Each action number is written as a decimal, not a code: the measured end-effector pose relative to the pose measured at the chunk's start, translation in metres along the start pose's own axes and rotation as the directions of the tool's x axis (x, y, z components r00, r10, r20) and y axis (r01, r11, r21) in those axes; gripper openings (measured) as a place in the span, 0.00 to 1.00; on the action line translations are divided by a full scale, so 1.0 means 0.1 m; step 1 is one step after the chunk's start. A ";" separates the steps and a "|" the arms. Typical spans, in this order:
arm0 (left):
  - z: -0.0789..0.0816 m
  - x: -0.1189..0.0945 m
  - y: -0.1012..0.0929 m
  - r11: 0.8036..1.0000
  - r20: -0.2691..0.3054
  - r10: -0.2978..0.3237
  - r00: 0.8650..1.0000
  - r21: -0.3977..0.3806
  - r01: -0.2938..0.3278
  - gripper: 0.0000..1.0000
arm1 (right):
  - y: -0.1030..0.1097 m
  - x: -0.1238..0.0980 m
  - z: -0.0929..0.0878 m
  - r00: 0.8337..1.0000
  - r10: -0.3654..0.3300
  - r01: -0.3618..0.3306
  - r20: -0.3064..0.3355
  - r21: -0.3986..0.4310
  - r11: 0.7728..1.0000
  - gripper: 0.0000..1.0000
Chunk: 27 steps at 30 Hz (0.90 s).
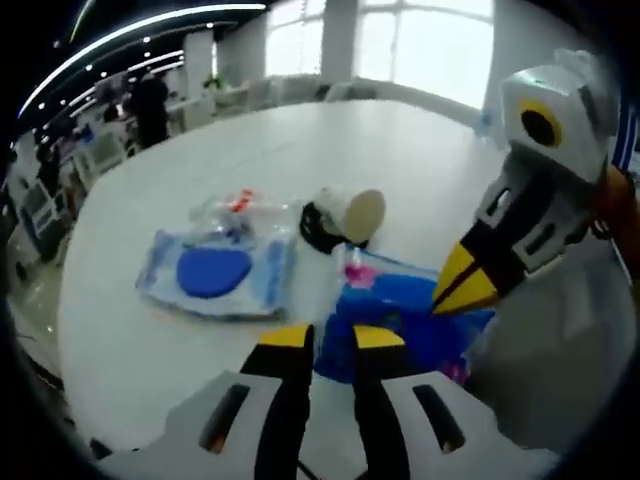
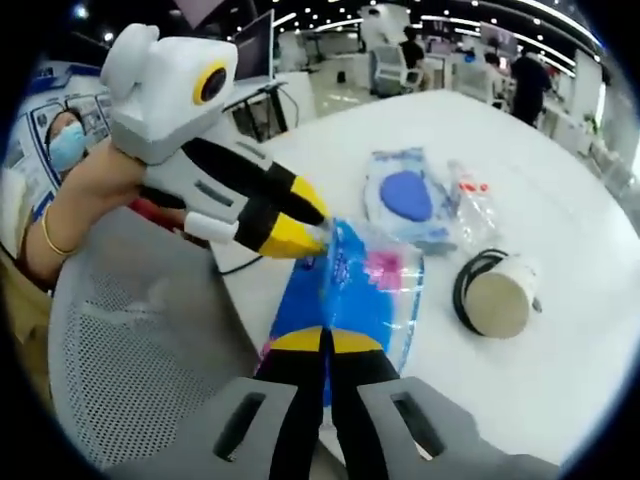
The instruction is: Arrange the tabletop items into an orderly group along one side of the table until the central work area is clear of visible clutter.
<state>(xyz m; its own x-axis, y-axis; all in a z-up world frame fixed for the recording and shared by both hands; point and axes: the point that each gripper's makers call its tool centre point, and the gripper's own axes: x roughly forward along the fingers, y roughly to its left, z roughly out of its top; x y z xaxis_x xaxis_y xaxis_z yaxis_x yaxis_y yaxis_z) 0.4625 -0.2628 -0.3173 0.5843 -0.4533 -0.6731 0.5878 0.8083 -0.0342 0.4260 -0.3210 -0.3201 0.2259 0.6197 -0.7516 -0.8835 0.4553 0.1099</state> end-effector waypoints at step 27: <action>0.08 -0.07 0.10 0.962 0.037 0.055 0.998 -0.270 -0.043 0.00 | -0.18 0.05 0.16 0.995 -0.074 0.065 0.068 0.137 0.988 0.02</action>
<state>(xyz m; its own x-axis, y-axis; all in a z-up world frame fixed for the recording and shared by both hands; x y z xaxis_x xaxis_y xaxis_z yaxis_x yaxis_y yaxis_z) 0.4694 -0.2546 -0.3070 0.6357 -0.4219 -0.6464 0.3892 0.8984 -0.2036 0.4496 -0.3160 -0.3151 0.3181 0.6260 -0.7120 -0.8025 0.5776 0.1492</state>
